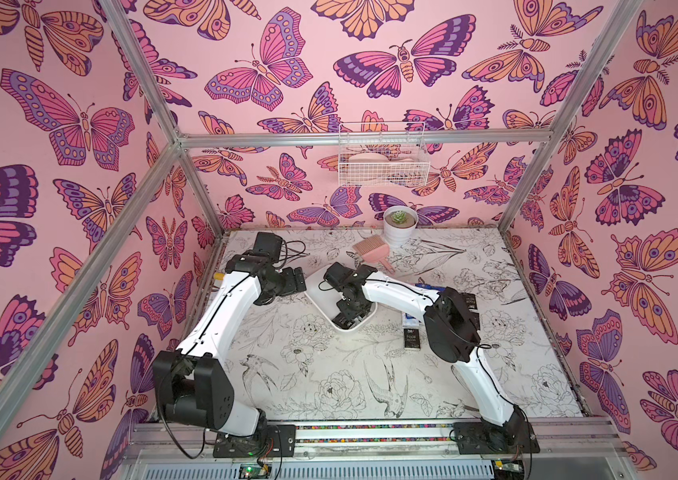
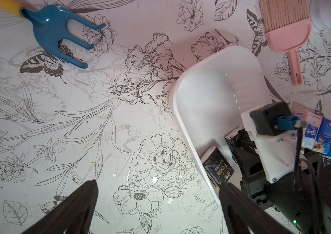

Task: Take the pocket tissues out of the storage box
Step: Pick up the pocket tissues from the storage box, then place the pocket tissues at the center of the board.

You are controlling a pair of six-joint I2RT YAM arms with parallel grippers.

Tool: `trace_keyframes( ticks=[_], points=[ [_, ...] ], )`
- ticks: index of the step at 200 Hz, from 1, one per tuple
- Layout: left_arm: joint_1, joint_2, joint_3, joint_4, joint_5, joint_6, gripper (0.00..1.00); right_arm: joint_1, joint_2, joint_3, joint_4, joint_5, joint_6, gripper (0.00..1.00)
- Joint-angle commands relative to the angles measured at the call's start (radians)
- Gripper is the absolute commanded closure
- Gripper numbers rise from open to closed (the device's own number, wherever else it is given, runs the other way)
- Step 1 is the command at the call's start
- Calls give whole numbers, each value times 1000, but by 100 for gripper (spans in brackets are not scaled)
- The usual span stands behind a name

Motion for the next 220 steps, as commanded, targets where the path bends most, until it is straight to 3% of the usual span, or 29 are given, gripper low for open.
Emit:
trace_keyframes(
  ticks=[1, 60, 116, 142, 184, 220],
  points=[
    [10, -34, -19, -5, -5, 3, 0, -1, 9, 3, -10, 10, 17, 84],
    [13, -42, -18, -4, -6, 2, 0, -27, -150, -49, 87, -53, 43, 100],
    [22, -47, -11, -4, -6, 7, 0, -54, -332, -176, 120, -118, 84, 100],
    [22, -49, -1, -4, -2, 12, 0, -112, -516, -370, 120, -77, 125, 100],
    [22, -34, 29, -4, 21, 13, 0, -299, -829, -797, 157, -86, 241, 100],
    [17, -6, 54, -3, 36, 6, 0, -392, -983, -1064, 227, -133, 319, 98]
  ],
)
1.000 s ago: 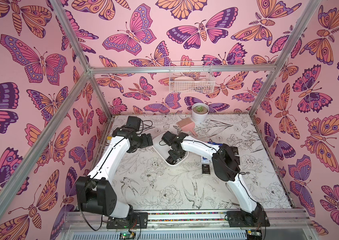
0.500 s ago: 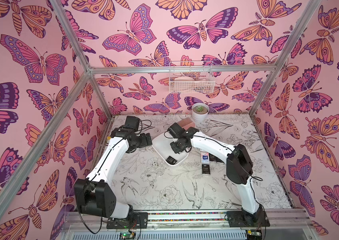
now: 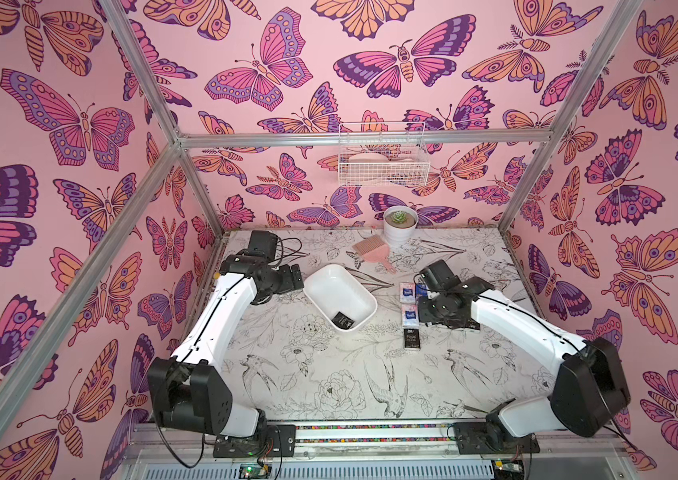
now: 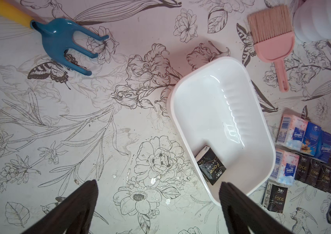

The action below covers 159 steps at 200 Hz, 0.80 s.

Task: Take the pocket tissues out of the storage box
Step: Place the pocket tissues at the center of the board, then move the pocket tissues to the center of the board.

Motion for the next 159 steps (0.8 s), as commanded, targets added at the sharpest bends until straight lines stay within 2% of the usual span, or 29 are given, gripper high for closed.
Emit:
trace_keyframes(
  ticks=[1, 48, 69, 111, 159],
  points=[
    [-1, 21, 33, -2, 19, 3, 0, -26, -60, -113, 51, -44, 85, 98],
    [-23, 45, 53, -1, 15, 1, 0, -32, -9, -252, 216, -98, 158, 95],
    [-27, 46, 53, -2, 11, 3, 0, -33, 10, -261, 266, -125, 177, 89],
    [-31, 53, 53, -2, 10, -2, 0, -39, -29, -228, 216, -135, 165, 69],
    [-43, 57, 56, -2, 4, -6, 0, -119, -117, -277, 185, -162, 127, 63]
  ],
)
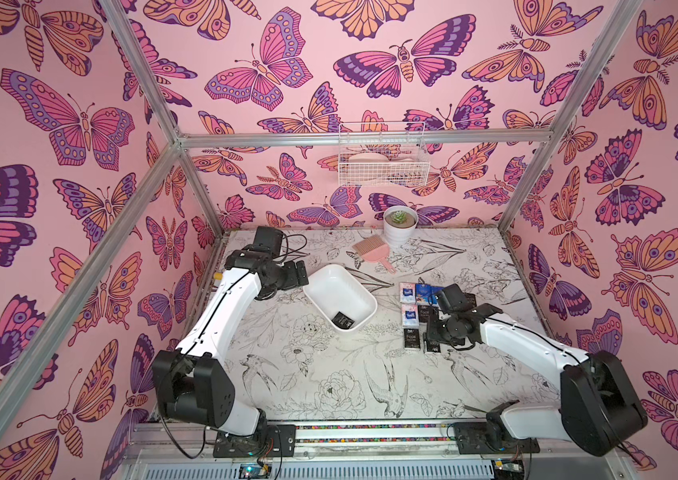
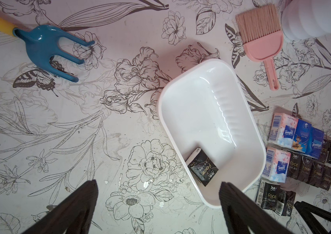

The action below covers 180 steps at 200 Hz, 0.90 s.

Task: Take the pocket tissues out of the storage box
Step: Move the pocket tissues to the center of the board.

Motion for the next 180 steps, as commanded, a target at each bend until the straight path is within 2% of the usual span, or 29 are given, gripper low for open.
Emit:
trace_keyframes(
  ticks=[1, 51, 113, 180],
  points=[
    [-9, 13, 16, -4, -6, -4, 0, -40, -32, -19, -23, -22, -23, 63],
    [-17, 13, 21, -4, -9, -5, 0, -62, 20, -95, 58, -84, -18, 63],
    [-19, 5, 20, -4, -14, -4, 0, -61, 114, -120, 164, -105, 13, 69],
    [-18, -4, 15, -6, -27, 1, 0, -60, 110, -78, 124, -80, -1, 69]
  ],
)
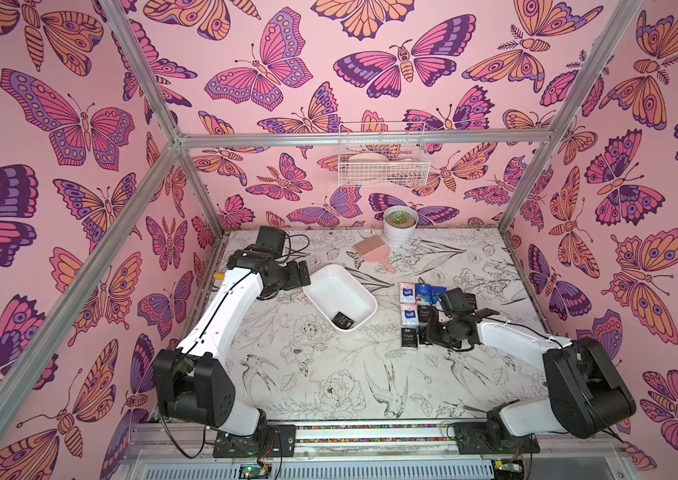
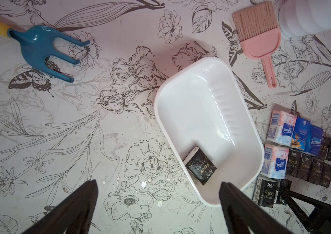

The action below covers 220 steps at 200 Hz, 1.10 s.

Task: Take the pocket tissues out of the storage box
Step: Move the pocket tissues to the center of the board, then pick up the pocket tissues from the storage box.

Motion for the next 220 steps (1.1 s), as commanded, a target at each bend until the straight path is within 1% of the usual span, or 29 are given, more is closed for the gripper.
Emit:
trace_keyframes(
  ticks=[1, 62, 86, 103, 129, 141, 153, 172, 200, 220],
  points=[
    [-6, -6, 10, -6, -22, 3, 0, -3, 0, 8, -60, 39, -6, 69],
    [-9, -1, 18, -6, -17, -1, 0, -3, -145, 68, -160, 56, -21, 62],
    [-11, 6, 15, -5, -22, -1, 0, 4, -155, 121, -173, 36, -54, 61],
    [-19, 17, 12, -6, -25, -4, 0, 55, -125, 192, -155, 24, -104, 59],
    [-31, 23, 10, -6, -29, -10, 0, 171, 20, 411, -190, 6, -224, 57],
    [-33, 20, 9, -7, -33, -9, 0, 221, 110, 526, -228, -3, -291, 56],
    [-33, 19, 8, -15, -46, -5, 0, 263, 220, 653, -272, -44, -362, 54],
    [-25, 6, -5, -24, -57, -2, 0, 312, 383, 846, -358, -99, -447, 52],
    [6, -25, -36, -24, -49, -6, 0, 378, 580, 1070, -489, -154, -542, 49],
    [25, -46, -49, -27, -47, 0, 0, 420, 698, 1193, -578, -147, -576, 48]
  ],
)
